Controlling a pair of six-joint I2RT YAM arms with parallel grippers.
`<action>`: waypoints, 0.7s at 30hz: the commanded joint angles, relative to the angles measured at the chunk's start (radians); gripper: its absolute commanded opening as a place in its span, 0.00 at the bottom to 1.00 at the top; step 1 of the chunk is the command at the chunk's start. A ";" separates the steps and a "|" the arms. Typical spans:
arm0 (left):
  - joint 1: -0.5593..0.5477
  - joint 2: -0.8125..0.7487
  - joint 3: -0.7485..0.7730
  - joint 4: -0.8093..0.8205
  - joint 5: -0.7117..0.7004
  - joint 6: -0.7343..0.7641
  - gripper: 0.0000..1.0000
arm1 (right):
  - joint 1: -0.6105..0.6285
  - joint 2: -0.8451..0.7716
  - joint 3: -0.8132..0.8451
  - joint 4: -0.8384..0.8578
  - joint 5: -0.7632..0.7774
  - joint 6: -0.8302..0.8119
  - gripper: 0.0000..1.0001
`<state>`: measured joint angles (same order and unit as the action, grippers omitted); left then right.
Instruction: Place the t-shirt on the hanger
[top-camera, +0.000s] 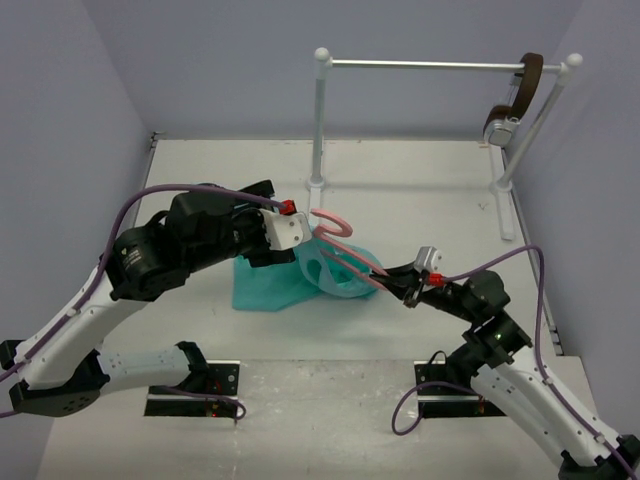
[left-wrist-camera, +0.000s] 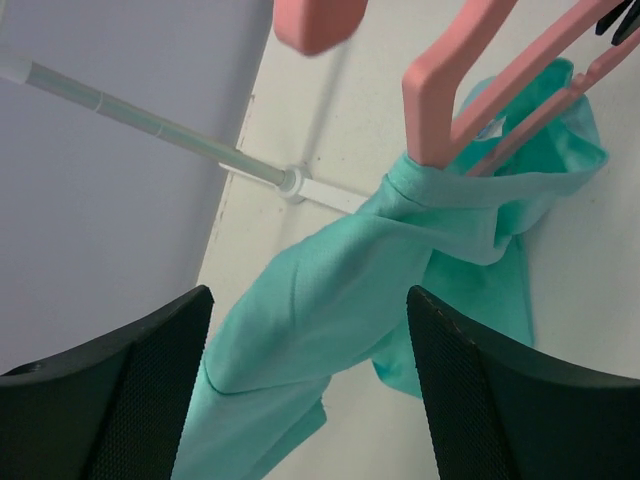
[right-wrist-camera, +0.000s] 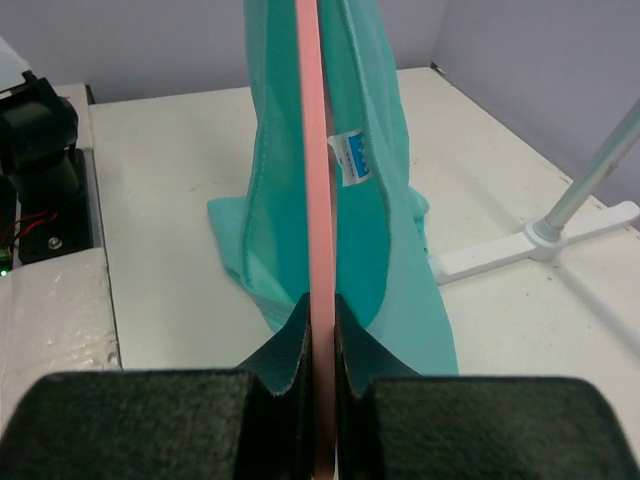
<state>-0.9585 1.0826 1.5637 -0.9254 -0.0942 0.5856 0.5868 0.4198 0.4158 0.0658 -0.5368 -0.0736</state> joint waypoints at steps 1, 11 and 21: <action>0.000 -0.019 -0.008 0.002 -0.030 -0.016 0.84 | -0.005 0.045 0.052 0.037 -0.097 -0.076 0.00; -0.002 -0.033 -0.077 -0.034 0.031 -0.018 0.75 | -0.007 0.060 0.085 0.041 -0.139 -0.142 0.00; -0.002 -0.088 -0.119 -0.043 0.076 -0.047 0.00 | -0.008 0.066 0.107 0.042 -0.152 -0.195 0.00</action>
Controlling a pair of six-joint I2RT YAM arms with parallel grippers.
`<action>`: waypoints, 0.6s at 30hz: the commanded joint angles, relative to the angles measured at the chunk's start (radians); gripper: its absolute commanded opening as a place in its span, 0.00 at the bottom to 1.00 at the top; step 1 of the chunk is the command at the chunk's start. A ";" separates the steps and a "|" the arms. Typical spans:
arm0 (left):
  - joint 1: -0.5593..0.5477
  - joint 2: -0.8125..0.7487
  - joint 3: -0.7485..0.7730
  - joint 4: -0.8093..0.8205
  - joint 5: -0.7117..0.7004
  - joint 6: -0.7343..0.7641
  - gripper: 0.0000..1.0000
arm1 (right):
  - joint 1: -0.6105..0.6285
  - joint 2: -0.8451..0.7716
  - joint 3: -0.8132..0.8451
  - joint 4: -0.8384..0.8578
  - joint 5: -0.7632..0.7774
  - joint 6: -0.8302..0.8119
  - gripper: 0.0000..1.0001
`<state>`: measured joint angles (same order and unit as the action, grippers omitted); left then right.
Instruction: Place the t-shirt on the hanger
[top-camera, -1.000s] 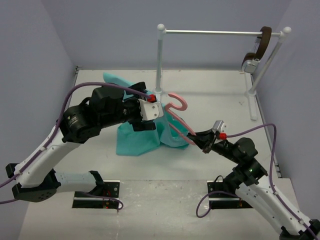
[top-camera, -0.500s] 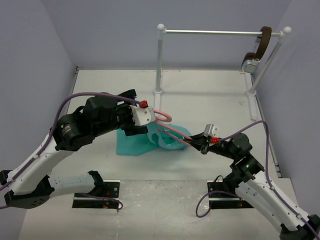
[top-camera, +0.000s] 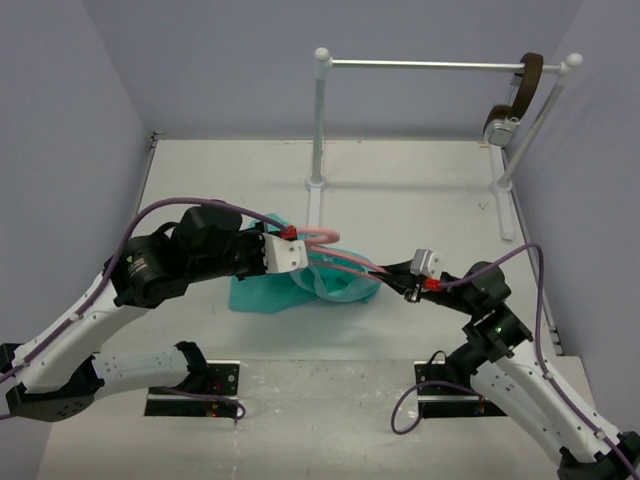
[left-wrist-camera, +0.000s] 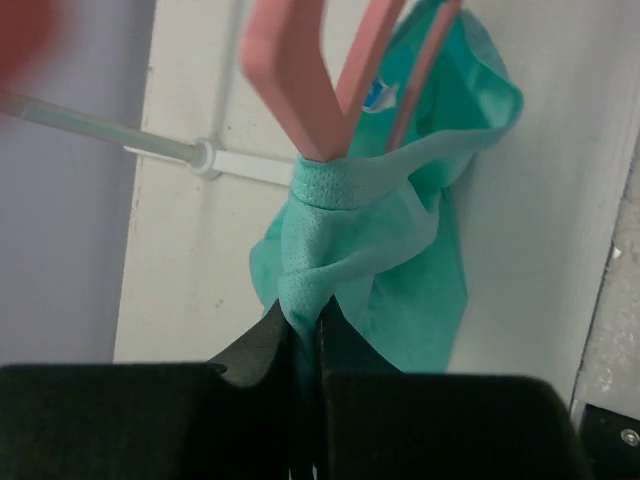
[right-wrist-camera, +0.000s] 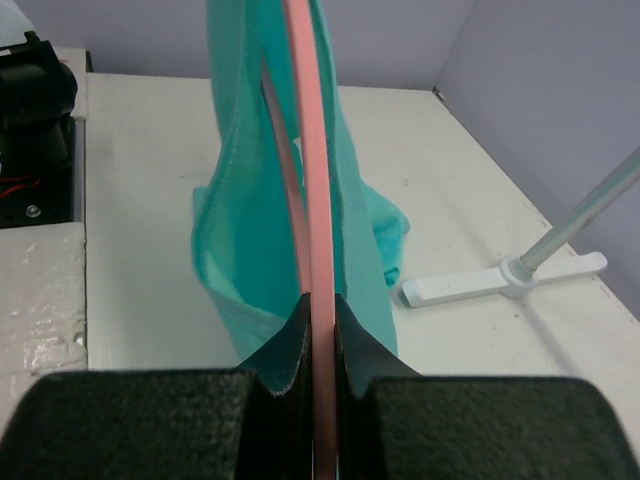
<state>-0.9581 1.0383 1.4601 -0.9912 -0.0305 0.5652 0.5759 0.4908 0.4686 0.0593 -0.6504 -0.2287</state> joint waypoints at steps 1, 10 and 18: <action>-0.002 -0.057 -0.017 0.029 0.024 -0.027 0.00 | 0.000 -0.002 0.053 0.048 -0.036 -0.040 0.00; -0.002 -0.115 -0.028 0.099 0.202 -0.064 0.00 | -0.005 0.049 0.057 0.098 0.055 0.066 0.18; -0.002 -0.155 -0.120 0.172 0.035 -0.140 0.00 | -0.005 0.054 0.144 -0.051 0.492 0.556 0.99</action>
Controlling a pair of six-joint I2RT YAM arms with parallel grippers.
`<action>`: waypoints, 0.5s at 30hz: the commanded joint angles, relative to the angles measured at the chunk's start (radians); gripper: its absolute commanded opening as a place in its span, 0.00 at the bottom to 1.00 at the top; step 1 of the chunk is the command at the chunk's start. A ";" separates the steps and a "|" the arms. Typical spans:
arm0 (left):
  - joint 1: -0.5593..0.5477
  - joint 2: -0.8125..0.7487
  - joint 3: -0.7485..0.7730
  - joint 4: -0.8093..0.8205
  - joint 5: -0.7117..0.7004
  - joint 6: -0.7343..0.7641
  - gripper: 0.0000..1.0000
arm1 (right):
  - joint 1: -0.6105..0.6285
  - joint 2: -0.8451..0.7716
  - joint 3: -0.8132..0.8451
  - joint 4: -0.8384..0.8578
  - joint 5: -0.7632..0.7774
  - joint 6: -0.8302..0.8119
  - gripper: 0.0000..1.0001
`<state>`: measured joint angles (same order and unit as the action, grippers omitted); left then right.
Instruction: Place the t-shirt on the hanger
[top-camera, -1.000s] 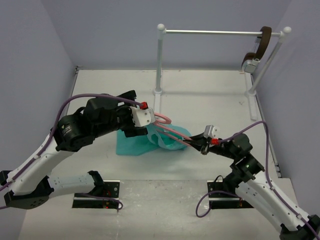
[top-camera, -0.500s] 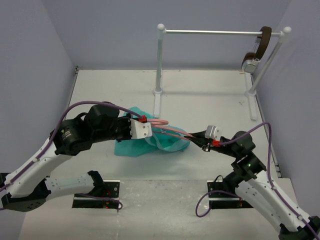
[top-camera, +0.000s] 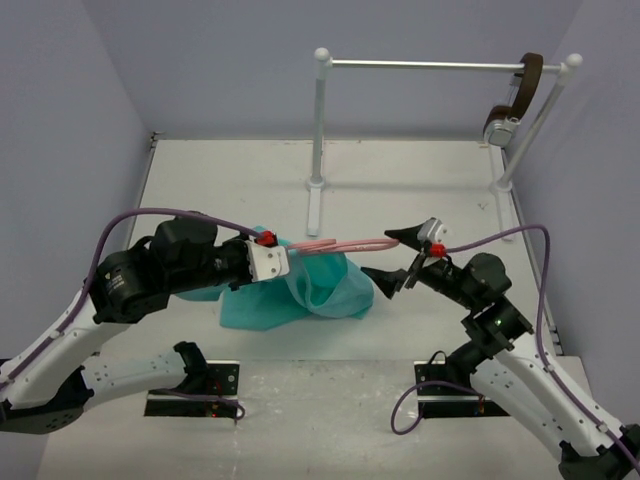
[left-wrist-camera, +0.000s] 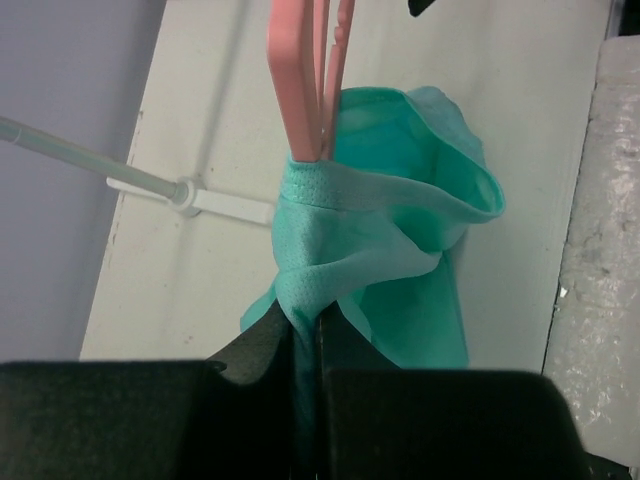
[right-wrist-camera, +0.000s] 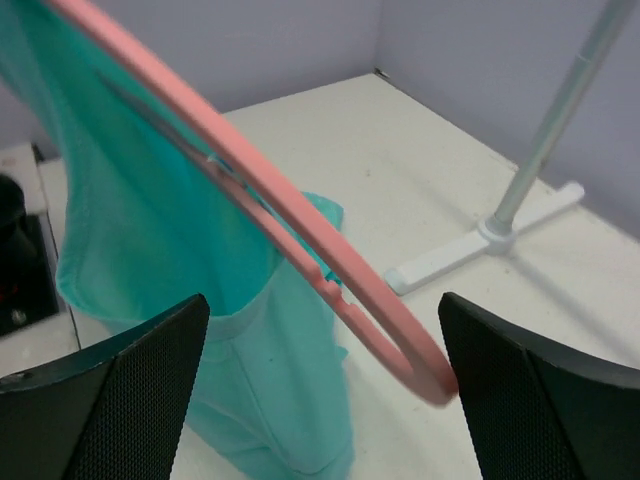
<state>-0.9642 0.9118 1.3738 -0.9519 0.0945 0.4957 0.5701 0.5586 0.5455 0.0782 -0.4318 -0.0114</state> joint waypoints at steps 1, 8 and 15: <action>0.004 -0.034 -0.046 0.147 -0.108 -0.076 0.00 | 0.001 -0.022 0.062 -0.086 0.306 0.394 0.99; 0.004 -0.048 -0.128 0.296 -0.179 -0.149 0.00 | 0.016 -0.037 -0.106 -0.008 0.327 0.913 0.99; 0.004 -0.052 -0.183 0.380 -0.038 -0.219 0.00 | 0.236 0.138 -0.060 0.049 0.594 0.993 0.90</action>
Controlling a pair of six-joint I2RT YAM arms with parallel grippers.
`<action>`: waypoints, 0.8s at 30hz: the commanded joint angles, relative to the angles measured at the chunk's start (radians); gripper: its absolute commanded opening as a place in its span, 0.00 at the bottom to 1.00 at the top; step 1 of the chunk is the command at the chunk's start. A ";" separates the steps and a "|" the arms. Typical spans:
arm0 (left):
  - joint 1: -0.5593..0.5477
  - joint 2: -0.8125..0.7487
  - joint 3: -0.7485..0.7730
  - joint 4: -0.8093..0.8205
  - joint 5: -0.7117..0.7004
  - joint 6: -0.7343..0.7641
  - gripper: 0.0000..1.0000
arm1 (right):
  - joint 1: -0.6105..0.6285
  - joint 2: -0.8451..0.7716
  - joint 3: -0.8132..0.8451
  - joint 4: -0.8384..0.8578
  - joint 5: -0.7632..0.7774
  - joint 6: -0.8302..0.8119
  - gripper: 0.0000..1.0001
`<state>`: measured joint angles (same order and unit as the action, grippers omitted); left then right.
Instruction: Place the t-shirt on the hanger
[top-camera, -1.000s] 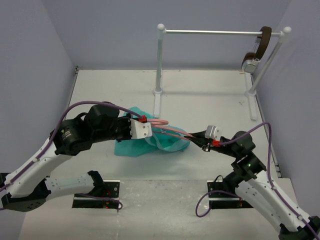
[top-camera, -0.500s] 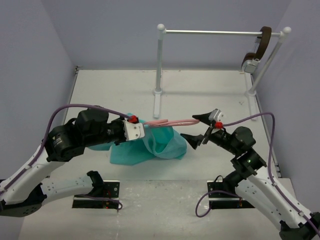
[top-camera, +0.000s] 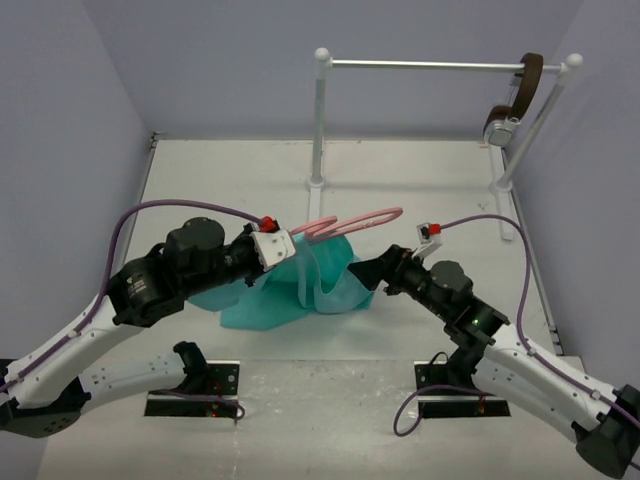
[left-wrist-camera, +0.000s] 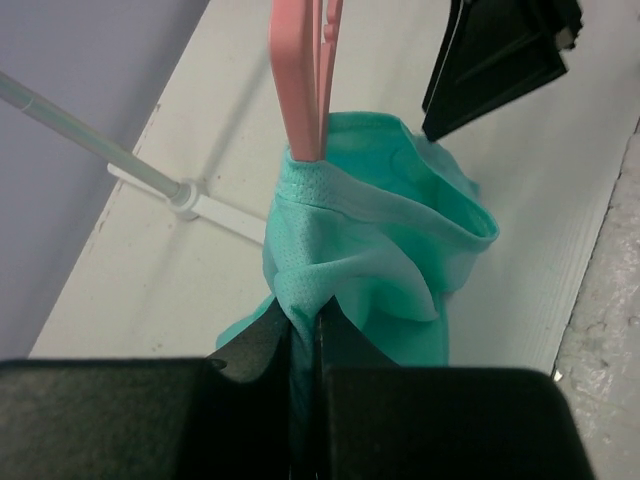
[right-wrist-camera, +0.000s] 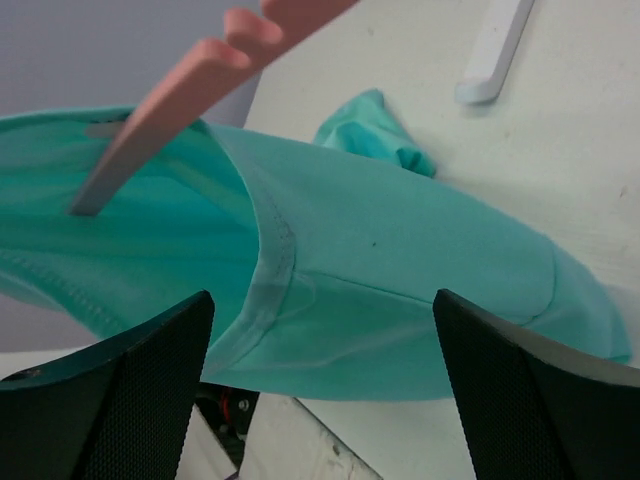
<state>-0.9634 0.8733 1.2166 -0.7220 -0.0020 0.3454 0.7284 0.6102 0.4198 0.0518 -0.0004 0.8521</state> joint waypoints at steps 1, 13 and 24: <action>0.003 -0.015 -0.032 0.164 0.061 -0.076 0.00 | 0.098 0.115 0.093 0.080 0.174 0.131 0.86; 0.005 -0.008 -0.028 0.197 -0.034 -0.125 0.00 | 0.217 0.313 0.159 -0.049 0.493 0.118 0.10; 0.005 -0.076 -0.023 0.181 0.009 -0.138 0.00 | -0.016 0.156 0.089 -0.120 0.459 0.001 0.00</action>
<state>-0.9627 0.8247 1.1664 -0.6096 -0.0098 0.2169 0.8136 0.8411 0.5067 0.0049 0.4111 0.9305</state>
